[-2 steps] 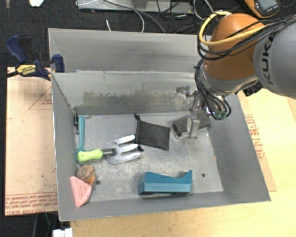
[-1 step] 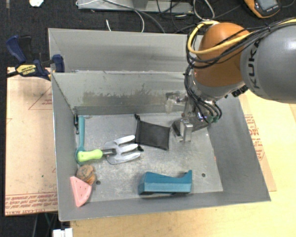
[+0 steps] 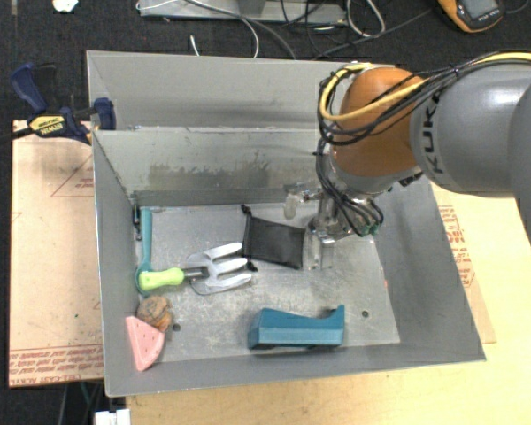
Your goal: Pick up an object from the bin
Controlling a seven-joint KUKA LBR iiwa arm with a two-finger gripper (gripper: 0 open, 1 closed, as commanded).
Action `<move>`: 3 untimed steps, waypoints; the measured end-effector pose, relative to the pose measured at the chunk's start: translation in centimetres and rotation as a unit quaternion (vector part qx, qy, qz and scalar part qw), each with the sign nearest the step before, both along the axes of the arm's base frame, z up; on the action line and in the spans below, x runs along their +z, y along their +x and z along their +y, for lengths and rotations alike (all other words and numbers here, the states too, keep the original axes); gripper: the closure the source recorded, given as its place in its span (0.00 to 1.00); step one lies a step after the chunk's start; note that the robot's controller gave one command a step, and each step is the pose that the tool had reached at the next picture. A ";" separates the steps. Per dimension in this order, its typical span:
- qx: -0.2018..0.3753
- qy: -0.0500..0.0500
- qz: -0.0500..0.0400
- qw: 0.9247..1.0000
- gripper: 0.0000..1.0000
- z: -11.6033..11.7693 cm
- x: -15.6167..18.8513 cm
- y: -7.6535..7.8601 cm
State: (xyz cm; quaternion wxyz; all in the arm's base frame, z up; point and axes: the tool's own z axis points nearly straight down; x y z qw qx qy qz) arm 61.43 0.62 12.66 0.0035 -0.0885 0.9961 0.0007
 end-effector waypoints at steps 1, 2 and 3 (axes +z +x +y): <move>0.127 -0.001 -0.001 0.992 0.00 -3.4 3.1 1.7; 0.140 0.000 -0.001 0.990 0.00 -2.0 -1.6 1.9; 0.150 0.000 0.000 0.989 0.00 -1.6 -6.3 1.8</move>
Offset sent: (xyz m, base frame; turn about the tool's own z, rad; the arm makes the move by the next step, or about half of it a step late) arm 0.0160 -0.0102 -0.0491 -0.2429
